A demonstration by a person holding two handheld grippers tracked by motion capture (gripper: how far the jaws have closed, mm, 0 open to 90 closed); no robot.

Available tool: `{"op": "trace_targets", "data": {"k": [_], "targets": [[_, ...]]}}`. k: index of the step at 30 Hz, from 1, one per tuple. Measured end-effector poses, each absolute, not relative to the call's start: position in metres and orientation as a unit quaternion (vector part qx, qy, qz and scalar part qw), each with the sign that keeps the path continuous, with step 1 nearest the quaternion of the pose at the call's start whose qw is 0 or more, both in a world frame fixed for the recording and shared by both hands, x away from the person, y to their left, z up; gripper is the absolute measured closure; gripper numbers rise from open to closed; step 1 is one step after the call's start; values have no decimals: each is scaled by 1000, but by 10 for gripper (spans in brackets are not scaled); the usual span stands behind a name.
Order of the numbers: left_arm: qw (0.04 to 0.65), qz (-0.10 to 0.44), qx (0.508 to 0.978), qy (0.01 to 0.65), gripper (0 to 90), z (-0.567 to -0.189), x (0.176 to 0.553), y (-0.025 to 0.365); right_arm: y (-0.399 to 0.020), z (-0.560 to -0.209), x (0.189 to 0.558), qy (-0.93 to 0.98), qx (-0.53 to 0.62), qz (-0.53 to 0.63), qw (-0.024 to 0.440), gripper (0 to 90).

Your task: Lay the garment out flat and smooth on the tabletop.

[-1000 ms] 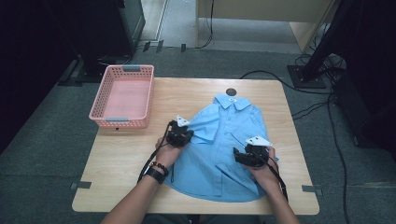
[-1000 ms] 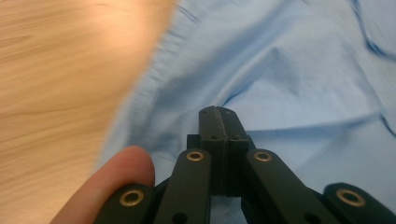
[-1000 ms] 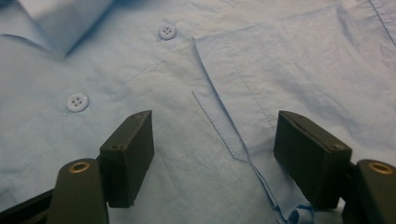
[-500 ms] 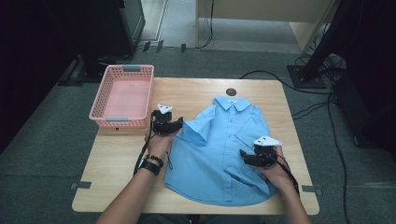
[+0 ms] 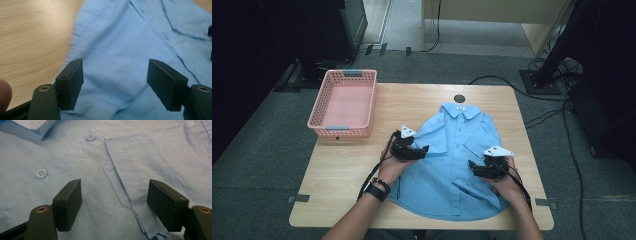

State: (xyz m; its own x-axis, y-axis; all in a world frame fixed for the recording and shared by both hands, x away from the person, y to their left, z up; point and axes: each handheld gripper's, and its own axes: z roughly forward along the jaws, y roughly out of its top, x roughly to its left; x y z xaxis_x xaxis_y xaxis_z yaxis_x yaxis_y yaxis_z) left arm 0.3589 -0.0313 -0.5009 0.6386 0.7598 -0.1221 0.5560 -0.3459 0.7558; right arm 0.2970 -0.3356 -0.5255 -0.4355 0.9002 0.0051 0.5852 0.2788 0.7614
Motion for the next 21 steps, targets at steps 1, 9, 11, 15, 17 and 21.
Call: {"op": "trace_targets", "data": {"k": [1, 9, 11, 15, 17, 21], "targets": [[395, 129, 818, 398, 298, -504, 356, -37, -335, -526, 297, 768, 484, 357, 221, 281], [359, 165, 837, 378, 329, -516, 352, -58, -335, -526, 297, 768, 485, 356, 221, 281], [363, 171, 833, 381, 395, -517, 354, -57, -335, -526, 297, 768, 485, 356, 222, 282], [360, 192, 825, 392, 714, -516, 358, -55, -335, -526, 297, 768, 484, 356, 222, 281], [364, 191, 818, 403, 868, -516, 362, -52, -335, -526, 297, 768, 484, 356, 222, 281], [373, 176, 794, 447, 900, -513, 381, -37, -335, -526, 297, 767, 485, 356, 221, 281]]}}
